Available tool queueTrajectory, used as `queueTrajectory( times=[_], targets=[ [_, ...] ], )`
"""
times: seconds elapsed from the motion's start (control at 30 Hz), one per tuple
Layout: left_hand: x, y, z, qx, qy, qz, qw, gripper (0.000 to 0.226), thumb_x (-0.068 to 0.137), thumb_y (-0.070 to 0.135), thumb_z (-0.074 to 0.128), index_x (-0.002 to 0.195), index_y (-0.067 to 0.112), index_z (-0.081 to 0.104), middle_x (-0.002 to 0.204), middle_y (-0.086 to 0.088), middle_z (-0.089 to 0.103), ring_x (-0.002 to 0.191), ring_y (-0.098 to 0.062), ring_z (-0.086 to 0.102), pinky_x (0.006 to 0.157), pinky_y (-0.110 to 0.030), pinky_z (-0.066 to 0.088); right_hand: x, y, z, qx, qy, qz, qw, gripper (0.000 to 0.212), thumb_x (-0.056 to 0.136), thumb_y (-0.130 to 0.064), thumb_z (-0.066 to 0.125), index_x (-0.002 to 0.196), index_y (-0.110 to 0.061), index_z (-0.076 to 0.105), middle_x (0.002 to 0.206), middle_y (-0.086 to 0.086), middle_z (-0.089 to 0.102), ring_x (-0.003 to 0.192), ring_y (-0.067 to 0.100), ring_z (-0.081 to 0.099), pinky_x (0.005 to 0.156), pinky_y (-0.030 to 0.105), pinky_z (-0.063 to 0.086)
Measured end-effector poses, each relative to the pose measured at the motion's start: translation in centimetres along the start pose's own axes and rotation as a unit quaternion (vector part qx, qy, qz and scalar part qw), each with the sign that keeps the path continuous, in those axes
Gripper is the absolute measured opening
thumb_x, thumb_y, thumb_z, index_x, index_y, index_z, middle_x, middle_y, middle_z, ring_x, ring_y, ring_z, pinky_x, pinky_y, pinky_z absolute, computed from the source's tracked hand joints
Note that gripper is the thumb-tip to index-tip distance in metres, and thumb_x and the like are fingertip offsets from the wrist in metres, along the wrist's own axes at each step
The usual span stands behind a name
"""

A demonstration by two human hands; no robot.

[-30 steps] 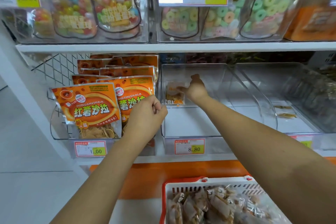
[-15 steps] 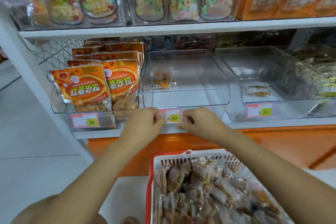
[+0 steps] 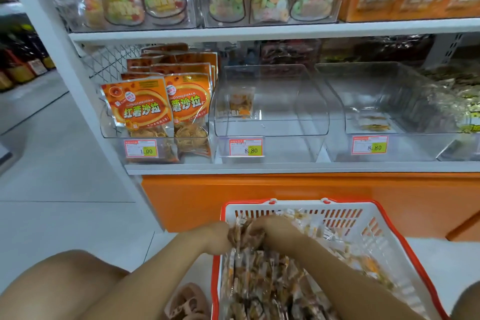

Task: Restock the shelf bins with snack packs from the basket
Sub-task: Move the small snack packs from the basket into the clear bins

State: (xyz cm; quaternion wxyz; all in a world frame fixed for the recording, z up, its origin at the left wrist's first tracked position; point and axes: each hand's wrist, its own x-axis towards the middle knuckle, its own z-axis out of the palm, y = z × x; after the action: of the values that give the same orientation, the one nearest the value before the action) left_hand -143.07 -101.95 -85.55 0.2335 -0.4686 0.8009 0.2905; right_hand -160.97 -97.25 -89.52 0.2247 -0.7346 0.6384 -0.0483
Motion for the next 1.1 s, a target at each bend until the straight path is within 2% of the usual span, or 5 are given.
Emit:
queueTrajectory(
  times=[0.13, 0.3, 0.57, 0.8, 1.1],
  targets=[
    [-1.0, 0.2, -1.3, -0.030, 0.018, -0.010, 0.999, 0.014, 0.094, 0.018, 0.048, 0.093, 0.006, 0.055, 0.081, -0.006, 0.051, 0.065, -0.017, 0.044, 0.053, -0.027, 0.033, -1.1, 0.3, -0.9, 0.030, 0.039, -0.004, 0.999, 0.032, 0.091, -0.007, 0.055, 0.114, -0.023, 0.070, 0.120, -0.007, 0.066, 0.109, 0.010, 0.061, 0.098, 0.023, 0.046],
    [-2.4, 0.7, -3.0, -0.089, 0.050, 0.034, 0.994, 0.074, 0.084, 0.030, 0.071, 0.145, 0.010, 0.035, 0.142, -0.008, 0.047, 0.125, -0.025, 0.049, 0.101, -0.036, 0.045, -3.3, 0.2, -3.7, 0.174, 0.152, 0.057, 0.971, 0.017, 0.091, -0.024, 0.063, 0.102, -0.027, 0.074, 0.093, -0.017, 0.072, 0.072, -0.008, 0.060, 0.072, 0.012, 0.049],
    [-6.1, 4.5, -7.4, -0.339, 0.249, 0.169, 0.891, 0.028, 0.081, 0.027, 0.075, 0.104, 0.017, 0.064, 0.096, -0.005, 0.071, 0.087, -0.024, 0.069, 0.082, -0.044, 0.056, -6.7, -2.6, -11.6, 0.612, 0.203, 0.047, 0.763, 0.016, 0.092, -0.011, 0.059, 0.078, -0.006, 0.066, 0.060, -0.003, 0.064, 0.057, 0.008, 0.063, 0.060, 0.018, 0.055],
    [-9.3, 4.8, -15.0, -0.286, 0.275, 0.244, 0.885, 0.040, 0.076, 0.021, 0.078, 0.095, -0.010, 0.062, 0.066, -0.017, 0.052, 0.061, -0.011, 0.059, 0.058, -0.021, 0.053, -5.1, -3.1, -17.6, 0.339, 0.269, -0.027, 0.901, 0.068, 0.067, -0.014, 0.085, 0.115, -0.046, 0.050, 0.090, -0.008, 0.064, 0.084, 0.003, 0.060, 0.081, 0.016, 0.046],
    [-7.2, 5.2, -19.8, -0.332, 0.454, 0.204, 0.801, 0.017, 0.082, 0.024, 0.074, 0.095, 0.018, 0.065, 0.084, 0.006, 0.064, 0.075, -0.002, 0.057, 0.064, -0.005, 0.046, 1.9, -4.7, -25.9, 0.097, 0.202, -0.016, 0.975, 0.023, 0.070, -0.033, 0.082, 0.074, -0.013, 0.069, 0.062, -0.004, 0.046, 0.057, 0.007, 0.038, 0.055, 0.027, 0.025]
  ],
)
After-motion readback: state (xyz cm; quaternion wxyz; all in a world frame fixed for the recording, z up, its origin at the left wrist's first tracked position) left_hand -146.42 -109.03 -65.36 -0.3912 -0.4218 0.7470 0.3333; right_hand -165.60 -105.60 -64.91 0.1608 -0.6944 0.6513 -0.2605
